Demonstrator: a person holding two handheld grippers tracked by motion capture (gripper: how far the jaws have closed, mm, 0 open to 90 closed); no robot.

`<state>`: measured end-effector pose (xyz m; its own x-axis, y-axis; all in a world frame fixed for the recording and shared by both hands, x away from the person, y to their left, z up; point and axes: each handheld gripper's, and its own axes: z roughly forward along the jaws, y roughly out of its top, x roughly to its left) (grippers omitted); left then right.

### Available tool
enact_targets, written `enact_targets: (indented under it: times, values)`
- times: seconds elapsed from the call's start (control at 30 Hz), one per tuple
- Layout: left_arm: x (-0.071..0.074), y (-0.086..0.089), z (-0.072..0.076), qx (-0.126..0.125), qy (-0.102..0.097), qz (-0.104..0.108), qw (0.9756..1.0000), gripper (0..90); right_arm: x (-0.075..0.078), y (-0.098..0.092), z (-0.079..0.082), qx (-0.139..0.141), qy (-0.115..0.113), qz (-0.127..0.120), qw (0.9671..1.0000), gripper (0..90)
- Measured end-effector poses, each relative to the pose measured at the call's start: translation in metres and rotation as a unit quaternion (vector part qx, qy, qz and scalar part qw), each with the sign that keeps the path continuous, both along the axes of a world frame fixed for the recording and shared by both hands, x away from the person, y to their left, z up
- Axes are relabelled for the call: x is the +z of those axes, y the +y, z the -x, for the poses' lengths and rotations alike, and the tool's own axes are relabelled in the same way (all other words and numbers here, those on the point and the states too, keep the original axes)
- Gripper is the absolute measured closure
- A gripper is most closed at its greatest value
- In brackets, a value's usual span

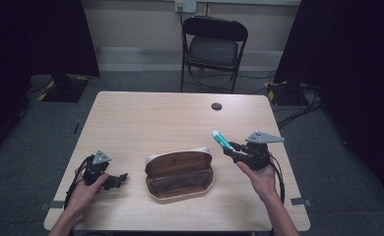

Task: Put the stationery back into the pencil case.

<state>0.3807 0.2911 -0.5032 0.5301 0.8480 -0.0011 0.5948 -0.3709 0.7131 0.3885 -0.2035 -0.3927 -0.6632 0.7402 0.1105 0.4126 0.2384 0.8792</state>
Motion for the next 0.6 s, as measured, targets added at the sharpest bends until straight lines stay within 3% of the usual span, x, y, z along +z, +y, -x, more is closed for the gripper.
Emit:
enact_targets:
  times: [0.4, 0.6]
  values:
    - [0.0, 0.0, 0.0, 0.0, 0.0, 0.0, 1.0, 0.0, 0.021, 0.026, 0.023, 0.06, -0.026, -0.013, 0.9978, 65.9]
    - [0.0, 0.0, 0.0, 0.0, 0.0, 0.0, 1.0, 0.0, 0.025, 0.052, 0.035, 0.103, -0.029, -0.007, 0.9942, 65.9]
